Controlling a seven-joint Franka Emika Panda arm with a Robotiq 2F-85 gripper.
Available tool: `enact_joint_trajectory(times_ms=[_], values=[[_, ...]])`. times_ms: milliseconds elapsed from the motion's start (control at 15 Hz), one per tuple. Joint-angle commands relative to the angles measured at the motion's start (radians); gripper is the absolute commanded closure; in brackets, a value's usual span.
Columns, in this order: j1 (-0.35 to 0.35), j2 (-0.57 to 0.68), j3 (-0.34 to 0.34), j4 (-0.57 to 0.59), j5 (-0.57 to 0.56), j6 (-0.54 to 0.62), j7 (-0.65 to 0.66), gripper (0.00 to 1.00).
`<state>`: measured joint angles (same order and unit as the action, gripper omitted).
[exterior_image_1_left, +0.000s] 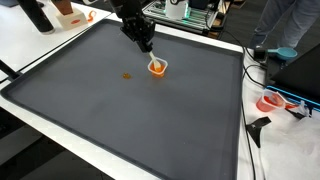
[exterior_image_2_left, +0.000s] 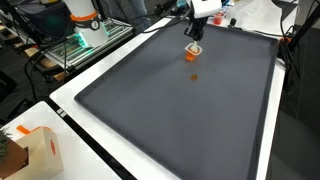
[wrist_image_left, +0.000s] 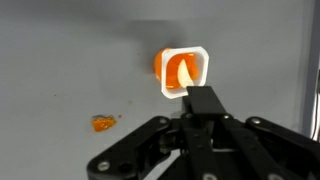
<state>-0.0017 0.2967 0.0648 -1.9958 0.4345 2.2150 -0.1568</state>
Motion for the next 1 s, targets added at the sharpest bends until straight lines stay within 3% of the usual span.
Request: enact_joint_trajectory(times_ms=[0, 933], values=[[-0.047, 0.003, 0.021, -0.024, 0.099, 0.008, -0.091, 0.97], [-0.14, 0.07, 0.01, -0.038, 0.386, -0.057, -0.334, 0.97]])
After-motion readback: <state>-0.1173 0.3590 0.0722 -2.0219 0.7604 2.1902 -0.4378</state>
